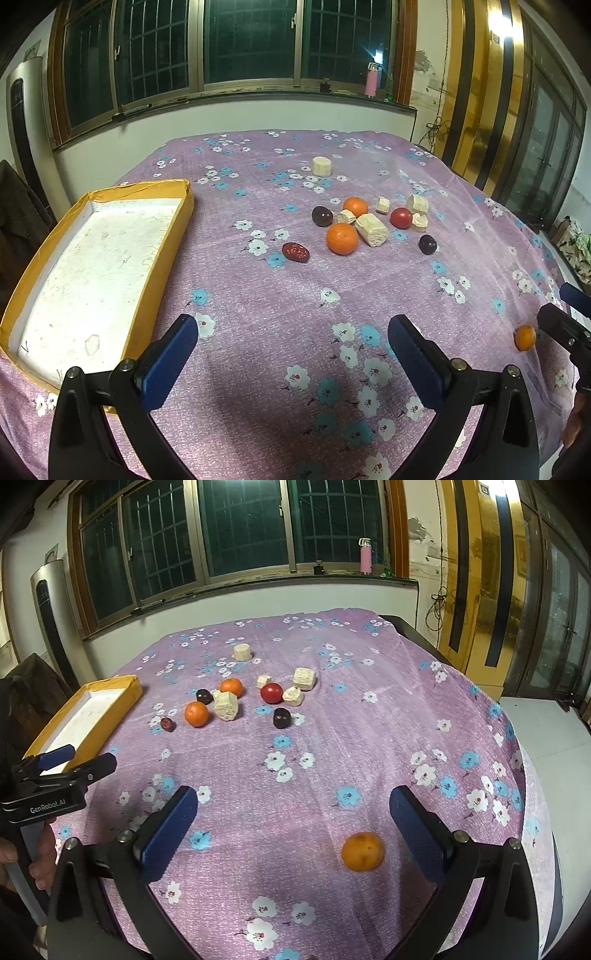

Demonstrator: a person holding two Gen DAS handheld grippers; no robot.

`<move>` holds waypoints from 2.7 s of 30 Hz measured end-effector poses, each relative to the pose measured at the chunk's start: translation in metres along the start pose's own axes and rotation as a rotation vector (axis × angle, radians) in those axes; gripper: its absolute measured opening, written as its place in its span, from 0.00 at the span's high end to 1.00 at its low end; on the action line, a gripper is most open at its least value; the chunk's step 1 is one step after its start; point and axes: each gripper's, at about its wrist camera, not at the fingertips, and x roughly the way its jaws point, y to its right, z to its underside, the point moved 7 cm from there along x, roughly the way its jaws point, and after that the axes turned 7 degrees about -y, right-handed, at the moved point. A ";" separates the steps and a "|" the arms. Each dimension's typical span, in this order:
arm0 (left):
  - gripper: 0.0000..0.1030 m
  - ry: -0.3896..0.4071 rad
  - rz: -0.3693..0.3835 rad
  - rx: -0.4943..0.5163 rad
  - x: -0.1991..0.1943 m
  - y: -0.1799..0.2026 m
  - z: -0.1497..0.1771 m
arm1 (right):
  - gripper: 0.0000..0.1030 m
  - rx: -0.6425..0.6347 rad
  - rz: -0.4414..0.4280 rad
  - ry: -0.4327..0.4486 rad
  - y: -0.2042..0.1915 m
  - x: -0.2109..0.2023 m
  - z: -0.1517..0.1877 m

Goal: Organize fruits

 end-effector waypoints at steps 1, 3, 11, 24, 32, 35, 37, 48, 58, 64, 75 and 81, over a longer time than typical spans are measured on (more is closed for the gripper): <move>0.00 -0.001 0.000 -0.001 0.000 -0.001 0.000 | 0.00 -0.003 -0.003 0.004 -0.002 -0.001 0.000; 0.00 0.001 -0.001 -0.002 0.000 -0.001 0.000 | 0.00 -0.010 -0.006 0.008 -0.005 -0.001 -0.002; 0.00 0.000 -0.005 -0.011 0.000 -0.004 0.000 | 0.00 -0.025 -0.021 0.019 -0.014 -0.002 -0.004; 0.00 -0.001 -0.016 -0.034 0.000 -0.011 -0.002 | 0.00 -0.033 -0.022 0.025 -0.019 -0.001 -0.008; 0.00 -0.005 -0.021 -0.042 0.001 -0.015 -0.002 | 0.00 -0.040 -0.013 0.023 -0.019 0.001 -0.009; 0.00 -0.006 -0.022 -0.042 0.001 -0.015 -0.002 | 0.00 -0.040 -0.013 0.022 -0.020 0.002 -0.009; 0.00 -0.006 -0.020 -0.041 0.001 -0.015 -0.002 | 0.00 -0.040 -0.013 0.021 -0.020 0.002 -0.009; 0.00 -0.005 -0.022 -0.045 0.001 -0.016 -0.003 | 0.00 -0.046 -0.020 0.021 -0.023 0.005 -0.011; 0.00 -0.006 -0.020 -0.042 0.001 -0.015 -0.004 | 0.00 -0.038 -0.022 0.021 -0.021 0.005 -0.012; 0.00 -0.005 -0.019 -0.046 0.001 -0.015 -0.004 | 0.00 -0.039 -0.024 0.019 -0.021 0.005 -0.011; 0.00 -0.007 -0.022 -0.044 0.002 -0.018 -0.004 | 0.00 -0.039 -0.026 0.020 -0.022 0.007 -0.011; 0.00 -0.011 -0.027 -0.045 0.003 -0.019 -0.003 | 0.00 -0.038 -0.021 0.021 -0.023 0.007 -0.010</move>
